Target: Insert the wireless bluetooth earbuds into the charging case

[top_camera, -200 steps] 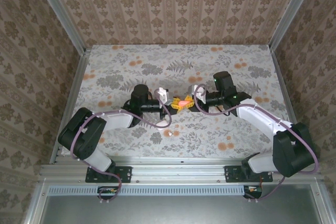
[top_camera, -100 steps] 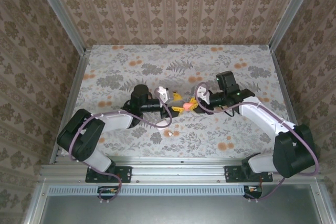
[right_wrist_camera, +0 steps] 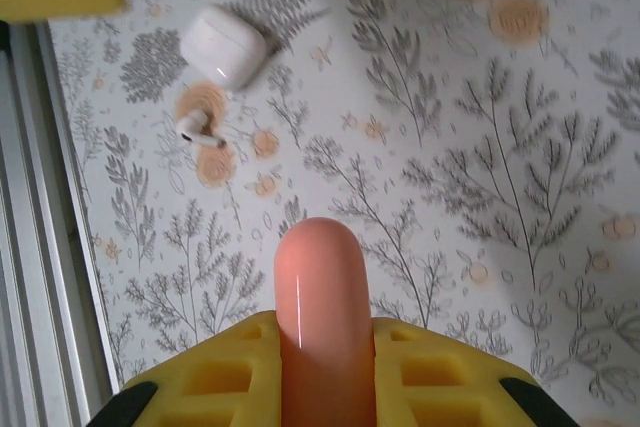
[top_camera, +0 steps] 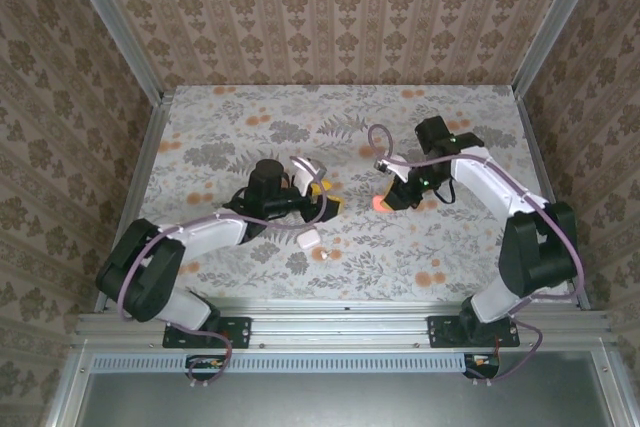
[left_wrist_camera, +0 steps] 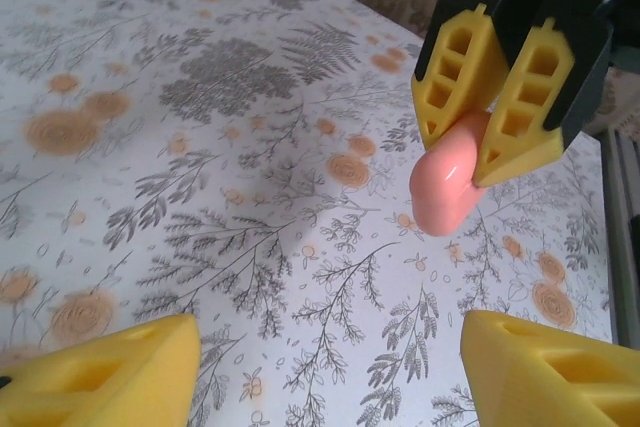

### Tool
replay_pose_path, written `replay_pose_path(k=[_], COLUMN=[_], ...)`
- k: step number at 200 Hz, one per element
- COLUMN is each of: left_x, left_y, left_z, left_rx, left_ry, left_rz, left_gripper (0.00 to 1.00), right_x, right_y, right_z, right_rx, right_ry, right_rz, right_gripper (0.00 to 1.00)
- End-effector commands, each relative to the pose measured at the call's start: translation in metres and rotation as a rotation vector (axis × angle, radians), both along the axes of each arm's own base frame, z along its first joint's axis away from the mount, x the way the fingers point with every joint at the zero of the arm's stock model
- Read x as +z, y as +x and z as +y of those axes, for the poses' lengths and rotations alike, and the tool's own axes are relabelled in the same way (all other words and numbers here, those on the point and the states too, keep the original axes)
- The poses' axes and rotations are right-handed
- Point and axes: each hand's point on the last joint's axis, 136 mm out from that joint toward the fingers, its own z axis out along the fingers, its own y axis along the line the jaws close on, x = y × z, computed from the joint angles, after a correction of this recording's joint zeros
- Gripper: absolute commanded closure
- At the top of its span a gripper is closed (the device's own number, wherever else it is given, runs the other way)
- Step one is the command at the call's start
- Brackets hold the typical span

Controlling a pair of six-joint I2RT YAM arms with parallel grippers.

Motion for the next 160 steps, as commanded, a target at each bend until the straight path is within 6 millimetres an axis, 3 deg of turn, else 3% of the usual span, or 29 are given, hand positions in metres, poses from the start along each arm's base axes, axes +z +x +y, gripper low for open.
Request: replay_pose_path(k=[1,83,160], left_x=[0.004,-0.008,-0.034], left_y=[0.007,-0.019,-0.049], left_z=[0.014,0.045,0.077], left_rx=[0.124,0.182,0.189], left_ry=[0.077,0.326,0.580], left_rz=[0.121,0.357,0.473], left_gripper=[0.30,0.33,0.35], right_x=[-0.009,-0.064,-0.087], right_y=[-0.002,0.022,0.028], right_z=[-0.012,-0.038,-0.063], right_rx=[-0.065,-0.148,-0.197], right_ry=[-0.058,-0.144,-0.206], right_rz=[0.139,0.431,0.520], right_gripper=[0.81,0.81,0.79])
